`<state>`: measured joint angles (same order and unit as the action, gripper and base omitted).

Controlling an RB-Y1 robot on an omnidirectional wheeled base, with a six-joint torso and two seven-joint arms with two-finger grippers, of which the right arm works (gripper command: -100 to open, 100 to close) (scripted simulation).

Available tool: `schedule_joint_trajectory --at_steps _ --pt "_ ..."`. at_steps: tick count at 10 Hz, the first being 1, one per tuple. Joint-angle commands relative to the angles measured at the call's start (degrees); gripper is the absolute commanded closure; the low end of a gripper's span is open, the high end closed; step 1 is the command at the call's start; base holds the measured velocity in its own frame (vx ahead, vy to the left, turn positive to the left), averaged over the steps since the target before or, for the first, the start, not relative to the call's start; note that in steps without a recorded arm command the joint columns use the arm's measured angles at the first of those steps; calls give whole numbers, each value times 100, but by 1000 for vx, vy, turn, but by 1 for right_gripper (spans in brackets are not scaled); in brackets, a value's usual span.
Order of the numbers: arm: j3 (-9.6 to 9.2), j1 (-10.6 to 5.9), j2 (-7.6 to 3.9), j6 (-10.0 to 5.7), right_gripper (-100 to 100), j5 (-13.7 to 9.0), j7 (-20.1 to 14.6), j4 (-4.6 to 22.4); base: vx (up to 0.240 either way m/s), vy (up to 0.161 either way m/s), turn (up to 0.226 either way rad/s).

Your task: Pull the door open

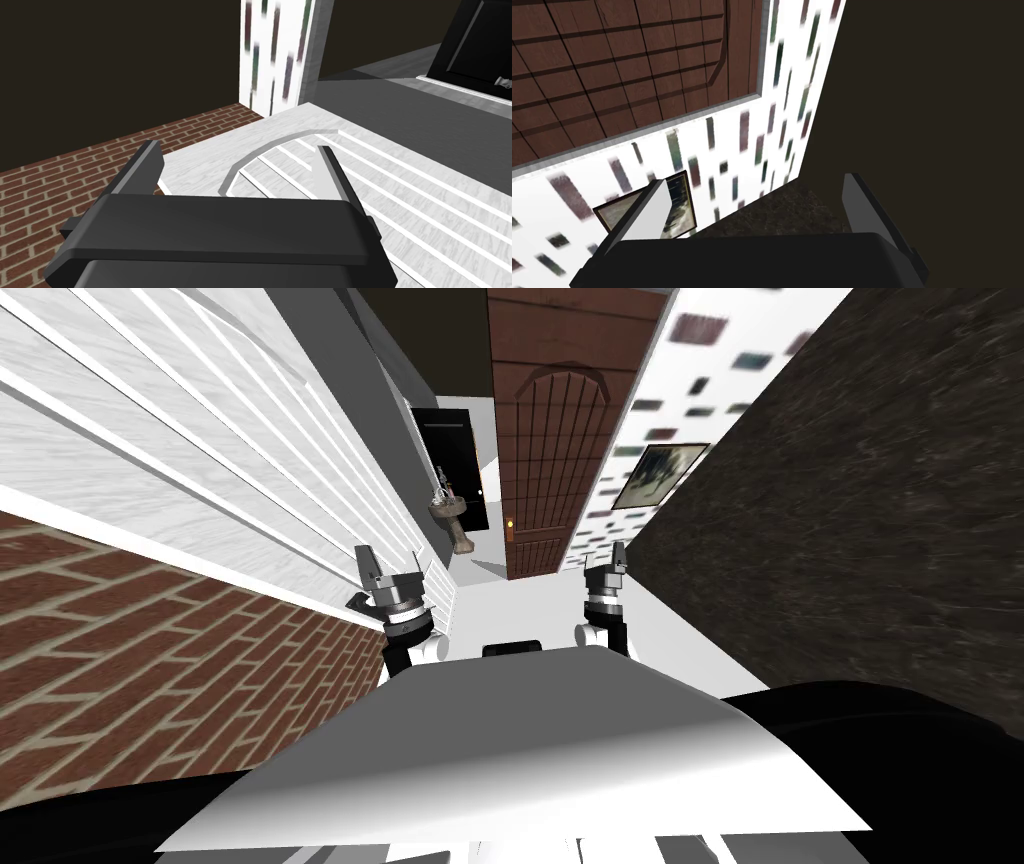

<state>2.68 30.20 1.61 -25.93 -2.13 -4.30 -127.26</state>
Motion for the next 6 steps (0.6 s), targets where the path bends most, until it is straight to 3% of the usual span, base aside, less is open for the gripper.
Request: schedule_joint_trajectory --at_steps 1,6 --pt "3 -56 -51 16 -100 37 -49 116 81 13 15" --pt "18 -299 -241 84 -100 199 -262 621 177 36 24"
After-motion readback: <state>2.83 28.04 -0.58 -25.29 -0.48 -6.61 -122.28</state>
